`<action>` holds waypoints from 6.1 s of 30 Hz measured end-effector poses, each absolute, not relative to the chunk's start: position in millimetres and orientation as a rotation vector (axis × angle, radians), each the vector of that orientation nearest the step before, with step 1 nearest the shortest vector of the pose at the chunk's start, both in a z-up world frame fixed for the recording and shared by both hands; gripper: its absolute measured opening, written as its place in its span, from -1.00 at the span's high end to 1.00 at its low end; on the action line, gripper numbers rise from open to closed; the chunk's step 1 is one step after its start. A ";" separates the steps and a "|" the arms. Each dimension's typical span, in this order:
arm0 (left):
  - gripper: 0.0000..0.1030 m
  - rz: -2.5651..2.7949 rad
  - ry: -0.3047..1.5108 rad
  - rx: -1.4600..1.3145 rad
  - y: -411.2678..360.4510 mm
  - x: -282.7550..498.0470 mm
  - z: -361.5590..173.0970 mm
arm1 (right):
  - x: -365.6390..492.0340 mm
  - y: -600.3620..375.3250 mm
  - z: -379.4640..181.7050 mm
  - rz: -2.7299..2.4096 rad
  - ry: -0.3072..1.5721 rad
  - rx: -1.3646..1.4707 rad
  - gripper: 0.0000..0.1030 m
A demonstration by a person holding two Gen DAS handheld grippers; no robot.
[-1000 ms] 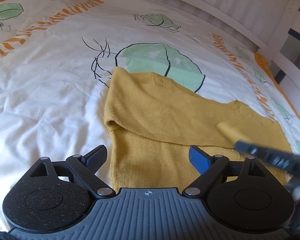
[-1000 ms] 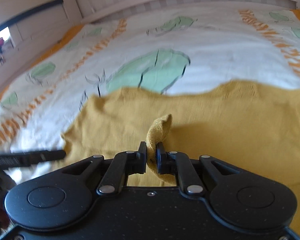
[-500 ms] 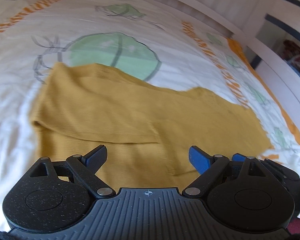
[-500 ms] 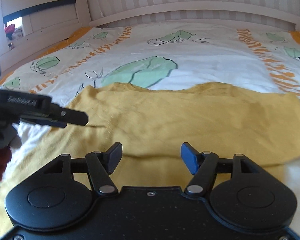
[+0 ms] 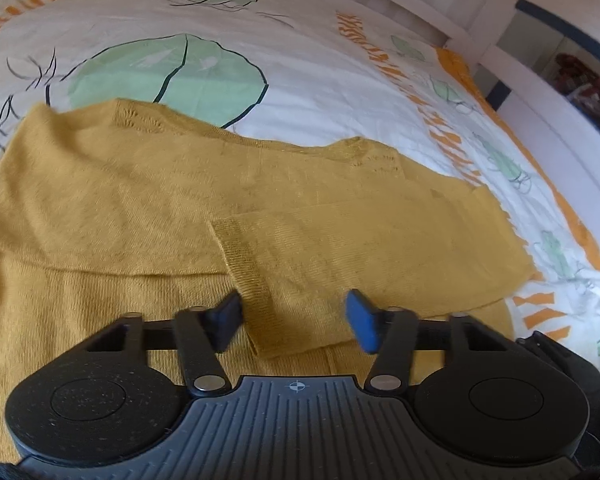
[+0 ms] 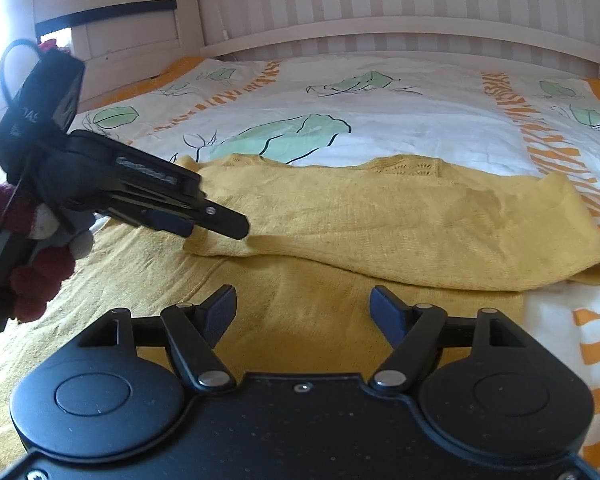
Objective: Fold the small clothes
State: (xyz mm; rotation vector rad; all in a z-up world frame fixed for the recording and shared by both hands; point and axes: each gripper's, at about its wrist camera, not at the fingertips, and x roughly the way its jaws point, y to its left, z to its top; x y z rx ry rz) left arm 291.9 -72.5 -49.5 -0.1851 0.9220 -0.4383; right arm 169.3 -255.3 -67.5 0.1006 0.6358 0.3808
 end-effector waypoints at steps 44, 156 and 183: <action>0.84 -0.296 0.688 -0.074 16.7 314.3 60.9 | 173.6 -244.3 -74.4 0.382 0.684 0.042 -0.60; -0.37 -0.151 0.784 -0.038 40.5 302.1 -52.6 | 242.3 -309.1 -73.5 0.015 0.796 0.203 -0.88; -0.40 -0.282 0.958 -0.167 95.6 92.5 -47.4 | 41.6 -322.7 -53.9 0.122 1.009 0.475 -0.99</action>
